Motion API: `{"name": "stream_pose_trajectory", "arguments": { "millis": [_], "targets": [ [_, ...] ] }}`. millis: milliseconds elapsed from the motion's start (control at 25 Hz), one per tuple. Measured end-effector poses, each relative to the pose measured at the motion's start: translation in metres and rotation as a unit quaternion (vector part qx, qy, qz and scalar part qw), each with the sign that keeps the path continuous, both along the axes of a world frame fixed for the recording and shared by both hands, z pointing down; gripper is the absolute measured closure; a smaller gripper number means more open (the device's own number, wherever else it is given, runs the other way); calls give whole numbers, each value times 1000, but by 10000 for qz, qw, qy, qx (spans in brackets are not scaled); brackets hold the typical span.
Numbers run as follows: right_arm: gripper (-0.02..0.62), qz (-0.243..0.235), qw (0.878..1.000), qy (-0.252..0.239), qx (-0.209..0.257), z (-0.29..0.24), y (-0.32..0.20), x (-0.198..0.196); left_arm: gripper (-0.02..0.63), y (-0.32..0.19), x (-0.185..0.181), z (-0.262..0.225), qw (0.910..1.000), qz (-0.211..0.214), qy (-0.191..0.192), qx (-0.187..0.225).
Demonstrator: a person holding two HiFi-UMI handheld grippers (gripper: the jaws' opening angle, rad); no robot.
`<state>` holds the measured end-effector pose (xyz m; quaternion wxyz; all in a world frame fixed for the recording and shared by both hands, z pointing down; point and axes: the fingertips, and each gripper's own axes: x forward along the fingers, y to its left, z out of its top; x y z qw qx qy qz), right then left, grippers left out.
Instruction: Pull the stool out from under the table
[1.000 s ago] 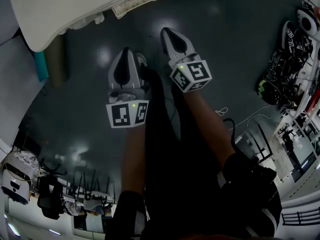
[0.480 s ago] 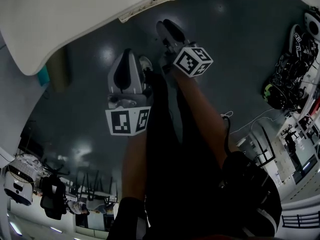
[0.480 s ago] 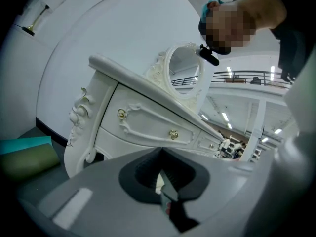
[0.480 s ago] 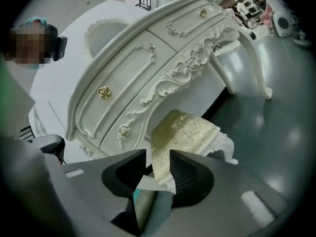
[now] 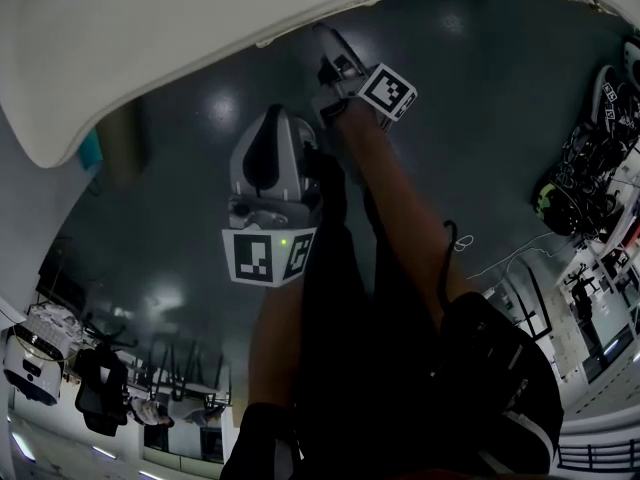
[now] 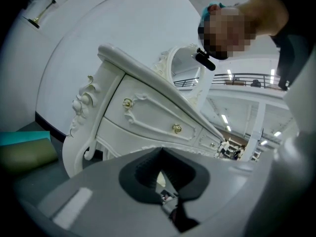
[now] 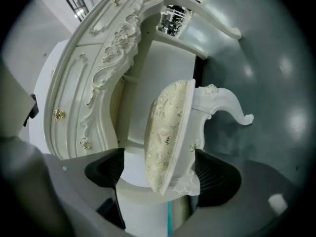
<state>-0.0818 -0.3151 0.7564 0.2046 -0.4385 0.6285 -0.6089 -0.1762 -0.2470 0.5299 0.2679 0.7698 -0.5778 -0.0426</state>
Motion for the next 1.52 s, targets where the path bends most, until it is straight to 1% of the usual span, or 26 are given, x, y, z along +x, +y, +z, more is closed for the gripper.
{"name": "stream_pose_trajectory", "arguments": {
  "millis": [80,240,320,400,720,920,1120,1320,1520],
  "targets": [
    [125,-37,10000,40,-11,15,-5,-2,600,-1,-6,5,10000,-58,33,26],
    [79,129,9993,-293,-189,36,-13,-12,600,-2,-17,13,9999,-92,38,64],
    [62,245,9986,-439,-188,42,-17,-14,600,-1,-20,17,9999,-70,33,74],
    [51,315,9982,-486,-162,49,-21,-14,600,0,-22,20,9999,-50,35,85],
    [46,539,9953,-809,2,57,-44,-8,600,4,-25,30,10000,-20,0,94],
    [43,642,9937,-919,-99,62,-53,-8,600,5,-29,29,10000,-37,-27,62],
    [40,587,9920,-1122,25,64,-54,-8,600,8,-29,31,10000,-29,-50,58],
    [54,544,9927,-1076,8,69,-54,-9,600,9,-32,34,10000,-76,-44,23],
    [67,484,9924,-1131,-43,69,-53,-10,600,13,-31,30,9999,-129,-39,-9]
  ]
}}
